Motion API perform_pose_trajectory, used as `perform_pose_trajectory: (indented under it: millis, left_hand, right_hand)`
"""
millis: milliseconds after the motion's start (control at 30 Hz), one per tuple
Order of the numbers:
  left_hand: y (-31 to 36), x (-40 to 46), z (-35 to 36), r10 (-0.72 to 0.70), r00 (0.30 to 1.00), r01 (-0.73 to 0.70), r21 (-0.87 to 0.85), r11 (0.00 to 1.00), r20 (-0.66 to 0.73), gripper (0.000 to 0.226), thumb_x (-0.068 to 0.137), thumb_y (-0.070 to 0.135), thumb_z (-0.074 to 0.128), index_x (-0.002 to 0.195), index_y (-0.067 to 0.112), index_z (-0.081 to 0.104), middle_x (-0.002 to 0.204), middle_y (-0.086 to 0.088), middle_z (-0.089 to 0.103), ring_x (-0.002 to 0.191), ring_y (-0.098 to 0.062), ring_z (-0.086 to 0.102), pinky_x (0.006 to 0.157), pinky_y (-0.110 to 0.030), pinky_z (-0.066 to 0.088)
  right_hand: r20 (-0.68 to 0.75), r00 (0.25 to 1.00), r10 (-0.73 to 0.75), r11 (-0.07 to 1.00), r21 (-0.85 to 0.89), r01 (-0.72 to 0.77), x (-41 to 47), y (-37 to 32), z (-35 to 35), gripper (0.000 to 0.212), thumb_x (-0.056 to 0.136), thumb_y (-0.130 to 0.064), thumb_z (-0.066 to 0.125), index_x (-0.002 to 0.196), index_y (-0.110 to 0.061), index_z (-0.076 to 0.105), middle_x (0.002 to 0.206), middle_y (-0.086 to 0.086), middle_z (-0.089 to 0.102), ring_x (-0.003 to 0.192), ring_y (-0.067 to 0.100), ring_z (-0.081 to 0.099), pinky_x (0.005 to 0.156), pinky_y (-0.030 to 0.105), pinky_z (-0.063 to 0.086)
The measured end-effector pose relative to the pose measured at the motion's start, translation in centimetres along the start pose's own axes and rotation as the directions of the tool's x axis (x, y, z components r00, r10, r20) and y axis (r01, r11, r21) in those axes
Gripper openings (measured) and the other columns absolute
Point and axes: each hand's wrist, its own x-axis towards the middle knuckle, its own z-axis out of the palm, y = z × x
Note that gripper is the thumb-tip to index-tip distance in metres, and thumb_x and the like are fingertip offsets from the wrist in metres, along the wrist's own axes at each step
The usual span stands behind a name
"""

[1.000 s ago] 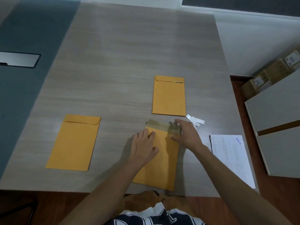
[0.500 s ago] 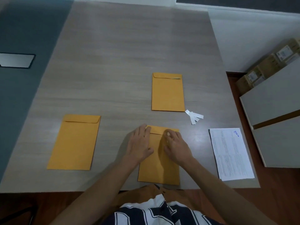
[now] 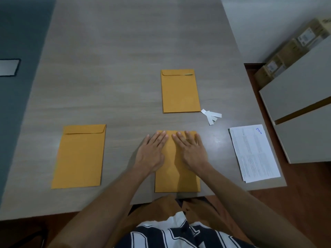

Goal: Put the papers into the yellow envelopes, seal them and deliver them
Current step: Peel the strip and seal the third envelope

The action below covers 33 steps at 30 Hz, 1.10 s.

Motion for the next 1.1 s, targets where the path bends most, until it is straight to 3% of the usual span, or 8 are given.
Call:
perform_pose_trajectory:
  millis: [200,333,433,600,733,833,967,1100]
  left_hand:
    - [-0.2,-0.1,0.0,0.022,1.000,-0.022,-0.013,1.000,-0.017,0.069,0.100,0.033,0.029,0.156,0.022,-0.009,0.163,0.007,-0.013,0.151,-0.013,-0.009,0.123,-0.041,0.001]
    - [0.0,-0.1,-0.2,0.014,1.000,-0.014,-0.040,0.999,-0.014,0.069,0.099,0.029,0.029,0.157,0.022,-0.008,0.164,0.006,-0.012,0.151,-0.013,-0.009,0.123,-0.042,0.001]
    - [0.5,0.2,-0.6,-0.028,1.000,0.029,-0.052,0.998,0.008,0.068,0.099,0.029,0.033,0.157,0.022,-0.002,0.164,0.008,-0.007,0.151,-0.012,-0.006,0.122,-0.046,0.002]
    - [3.4,1.5,-2.0,-0.153,0.986,0.138,-0.205,0.969,-0.061,0.064,0.095,0.035,0.042,0.153,0.013,0.029,0.162,-0.004,0.023,0.150,-0.020,0.015,0.122,-0.047,0.006]
    - [5.7,1.9,-0.8,-0.029,0.998,0.019,-0.190,0.982,-0.050,0.070,0.094,0.045,0.017,0.157,0.016,0.009,0.165,-0.001,0.002,0.152,-0.019,-0.003,0.123,-0.045,-0.002]
    - [5.4,2.1,0.0,-0.031,0.999,0.025,-0.140,0.990,-0.044,0.071,0.091,0.050,0.000,0.157,0.023,0.003,0.165,0.005,-0.002,0.152,-0.015,-0.004,0.122,-0.049,-0.002]
    - [3.0,1.2,0.7,-0.070,0.995,0.063,-0.093,0.994,-0.073,0.068,0.093,0.052,-0.001,0.156,0.027,0.002,0.162,0.011,-0.002,0.151,-0.011,-0.001,0.120,-0.053,-0.004]
    - [0.4,0.2,1.0,-0.105,0.991,0.098,-0.091,0.991,-0.083,0.065,0.095,0.050,0.007,0.155,0.027,0.016,0.162,0.011,0.015,0.151,-0.013,0.011,0.120,-0.051,-0.003]
  right_hand:
    - [0.023,0.997,0.073,0.997,-0.020,-0.072,-1.5,3.3,1.3,0.061,0.093,-0.028,0.007,0.151,-0.036,-0.011,0.162,-0.012,0.004,0.150,0.025,-0.001,0.117,0.053,-0.006]
    - [0.043,0.994,0.101,0.994,-0.035,-0.100,-1.8,4.2,1.0,0.067,0.100,-0.024,0.027,0.147,-0.038,-0.018,0.160,-0.016,-0.005,0.150,0.027,-0.010,0.117,0.059,-0.007]
    - [0.043,0.993,0.107,0.994,-0.017,-0.106,-1.8,3.7,0.6,0.072,0.100,-0.021,0.032,0.149,-0.036,-0.019,0.162,-0.014,-0.006,0.149,0.028,-0.013,0.117,0.059,-0.006]
    - [0.090,0.994,0.058,0.998,-0.039,-0.054,-1.8,4.3,-0.1,0.071,0.101,-0.025,0.033,0.152,-0.033,-0.015,0.163,-0.012,-0.005,0.150,0.028,-0.009,0.118,0.057,0.000]
    - [0.098,0.995,0.036,0.999,-0.032,-0.033,-1.7,4.5,-0.1,0.067,0.102,-0.029,0.031,0.152,-0.033,-0.014,0.163,-0.011,-0.005,0.150,0.027,-0.010,0.118,0.057,-0.001]
    - [0.098,0.993,0.061,0.998,-0.029,-0.058,-1.8,4.3,0.1,0.067,0.102,-0.030,0.030,0.152,-0.034,-0.014,0.162,-0.012,-0.006,0.149,0.027,-0.011,0.117,0.059,-0.003]
    - [0.086,0.993,0.084,0.996,-0.045,-0.080,-1.9,3.9,0.2,0.069,0.101,-0.031,0.031,0.151,-0.034,-0.018,0.162,-0.013,-0.010,0.149,0.029,-0.013,0.115,0.063,-0.005]
    - [0.076,0.993,0.093,0.995,-0.052,-0.089,-2.0,3.8,0.4,0.069,0.101,-0.029,0.028,0.150,-0.034,-0.020,0.162,-0.012,-0.010,0.149,0.029,-0.013,0.114,0.064,-0.005]
